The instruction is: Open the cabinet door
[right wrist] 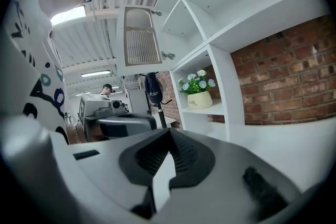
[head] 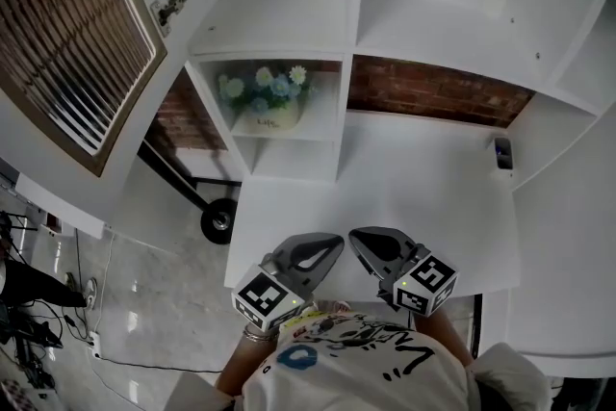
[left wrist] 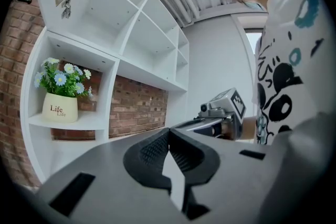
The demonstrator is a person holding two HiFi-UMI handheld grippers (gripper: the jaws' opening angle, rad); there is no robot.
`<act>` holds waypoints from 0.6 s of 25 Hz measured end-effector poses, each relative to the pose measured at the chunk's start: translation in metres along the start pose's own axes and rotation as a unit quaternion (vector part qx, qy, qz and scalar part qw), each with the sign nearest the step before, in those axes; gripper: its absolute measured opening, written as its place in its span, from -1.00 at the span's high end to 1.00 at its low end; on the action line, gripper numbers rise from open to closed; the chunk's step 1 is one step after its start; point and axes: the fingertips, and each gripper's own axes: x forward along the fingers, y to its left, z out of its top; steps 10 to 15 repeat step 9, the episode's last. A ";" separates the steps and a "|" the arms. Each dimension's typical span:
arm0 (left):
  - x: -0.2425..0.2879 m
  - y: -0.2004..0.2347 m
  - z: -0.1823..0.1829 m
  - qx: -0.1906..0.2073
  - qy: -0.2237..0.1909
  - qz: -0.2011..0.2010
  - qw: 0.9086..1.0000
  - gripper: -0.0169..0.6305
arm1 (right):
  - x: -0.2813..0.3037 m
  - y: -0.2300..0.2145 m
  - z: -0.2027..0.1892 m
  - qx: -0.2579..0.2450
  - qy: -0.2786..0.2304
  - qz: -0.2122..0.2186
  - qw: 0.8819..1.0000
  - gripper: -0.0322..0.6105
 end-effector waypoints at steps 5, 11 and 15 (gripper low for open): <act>0.000 -0.002 -0.004 -0.008 0.002 -0.002 1.000 0.90 | -0.002 0.001 -0.002 0.023 -0.007 0.003 1.000 0.82; -0.001 0.000 -0.014 -0.016 0.010 -0.002 1.000 0.90 | -0.004 0.001 -0.002 0.042 -0.017 0.010 0.999 0.82; -0.001 0.000 -0.014 -0.016 0.010 -0.002 1.000 0.90 | -0.004 0.001 -0.002 0.042 -0.017 0.010 0.999 0.82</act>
